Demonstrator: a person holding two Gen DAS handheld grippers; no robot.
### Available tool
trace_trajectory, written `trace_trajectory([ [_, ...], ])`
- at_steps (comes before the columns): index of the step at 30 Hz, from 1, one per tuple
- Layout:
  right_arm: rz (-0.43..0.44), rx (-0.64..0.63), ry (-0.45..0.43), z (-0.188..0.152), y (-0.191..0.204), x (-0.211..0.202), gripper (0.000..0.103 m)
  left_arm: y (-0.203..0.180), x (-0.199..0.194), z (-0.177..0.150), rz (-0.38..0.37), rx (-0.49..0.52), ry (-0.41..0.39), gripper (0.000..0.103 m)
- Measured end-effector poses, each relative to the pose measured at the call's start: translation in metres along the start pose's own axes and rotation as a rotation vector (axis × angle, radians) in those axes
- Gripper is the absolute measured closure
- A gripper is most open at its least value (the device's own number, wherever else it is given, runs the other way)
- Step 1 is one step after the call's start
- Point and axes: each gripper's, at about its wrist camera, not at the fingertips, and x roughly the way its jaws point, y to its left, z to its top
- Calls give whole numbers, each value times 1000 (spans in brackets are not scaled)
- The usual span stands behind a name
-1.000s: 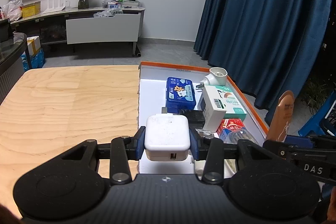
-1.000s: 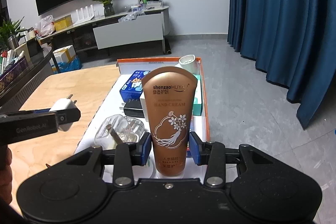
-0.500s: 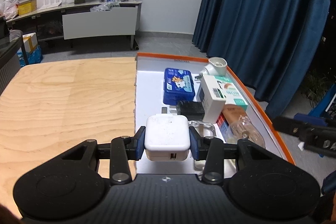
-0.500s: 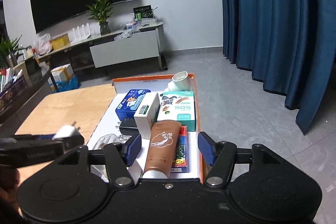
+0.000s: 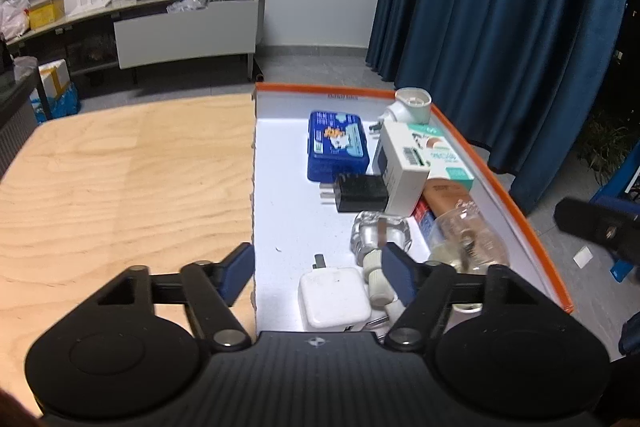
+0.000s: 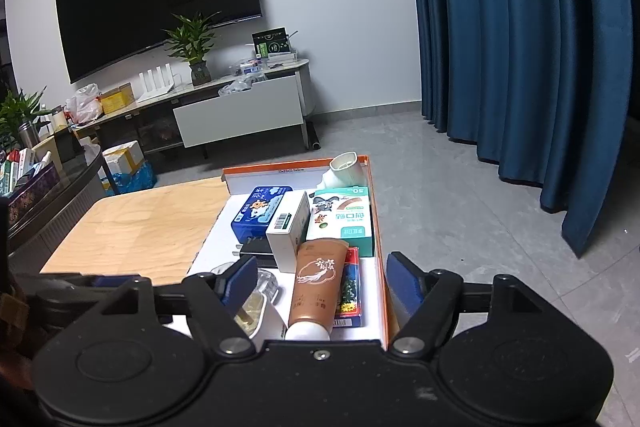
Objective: Organize rigid objects
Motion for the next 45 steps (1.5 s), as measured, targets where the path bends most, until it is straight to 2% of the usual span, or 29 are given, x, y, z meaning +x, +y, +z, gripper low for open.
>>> trace_trajectory([
  [1,-1,-1,-2,0,1,-3,18,-2,-4,1,3,4,-4,24],
  [3,-2,-1,-4,-1,2,-9,17,-6,-16,2,12,10,-13,10],
  [5,2,-2,-6,-2,2,-15,16,-11,-27,1,28,12,-22,0],
  [9,-2,-2,-4,-8,1,-29,13,-17,-48,-5,40,-21,-21,0],
  [14,-10,-12,34,-17,0,-35,12,-26,-61,-14,101,-33,-12,0],
  [16,-23,-18,58,-23,1,-36,8,-28,-63,-18,125,-26,-13,0],
  [20,-32,-18,107,-35,-1,-33,7,-27,-61,-23,125,-22,20,0],
  [26,-41,-27,141,-43,1,-31,7,-22,-65,-27,134,-43,15,0],
  [45,-44,-43,153,-41,3,-29,6,-23,-64,-32,118,-29,16,0],
])
